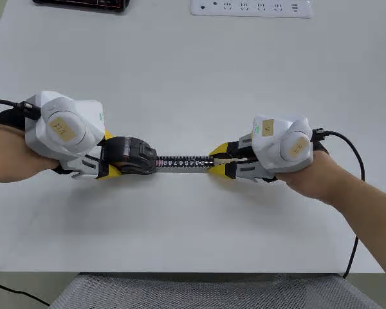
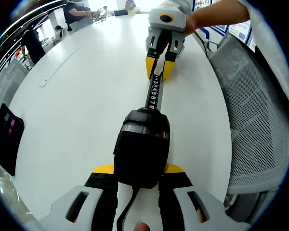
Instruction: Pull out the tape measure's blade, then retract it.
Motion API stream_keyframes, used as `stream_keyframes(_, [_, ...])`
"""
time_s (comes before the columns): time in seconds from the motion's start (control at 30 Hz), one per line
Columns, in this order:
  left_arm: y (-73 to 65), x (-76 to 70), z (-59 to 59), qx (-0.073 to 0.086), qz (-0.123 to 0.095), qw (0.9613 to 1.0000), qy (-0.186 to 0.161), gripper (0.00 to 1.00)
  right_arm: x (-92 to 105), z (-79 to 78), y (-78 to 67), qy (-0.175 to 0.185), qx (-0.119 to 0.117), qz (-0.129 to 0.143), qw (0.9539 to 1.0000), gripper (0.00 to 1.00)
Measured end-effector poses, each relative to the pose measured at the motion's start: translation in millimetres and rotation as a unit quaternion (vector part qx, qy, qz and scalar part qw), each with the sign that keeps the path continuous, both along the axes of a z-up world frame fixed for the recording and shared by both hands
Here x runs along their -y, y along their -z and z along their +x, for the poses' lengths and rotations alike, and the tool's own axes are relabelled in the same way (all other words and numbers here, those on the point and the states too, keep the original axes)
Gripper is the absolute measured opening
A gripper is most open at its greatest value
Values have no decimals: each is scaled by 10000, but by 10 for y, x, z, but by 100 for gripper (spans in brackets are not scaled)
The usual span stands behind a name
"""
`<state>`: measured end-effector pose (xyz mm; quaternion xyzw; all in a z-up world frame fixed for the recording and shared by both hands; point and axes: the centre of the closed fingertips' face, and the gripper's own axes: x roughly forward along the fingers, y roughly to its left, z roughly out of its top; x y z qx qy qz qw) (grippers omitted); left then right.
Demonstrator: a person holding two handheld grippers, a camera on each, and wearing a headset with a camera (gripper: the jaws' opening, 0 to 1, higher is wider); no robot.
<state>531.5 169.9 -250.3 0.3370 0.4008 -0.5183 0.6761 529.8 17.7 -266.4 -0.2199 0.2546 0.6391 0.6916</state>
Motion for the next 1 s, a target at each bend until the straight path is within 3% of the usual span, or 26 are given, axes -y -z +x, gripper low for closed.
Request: stream_keyframes(1.0, [0, 15, -4, 6, -6, 10000, -5, 27, 241, -11, -24, 94, 26, -146, 9998, 9])
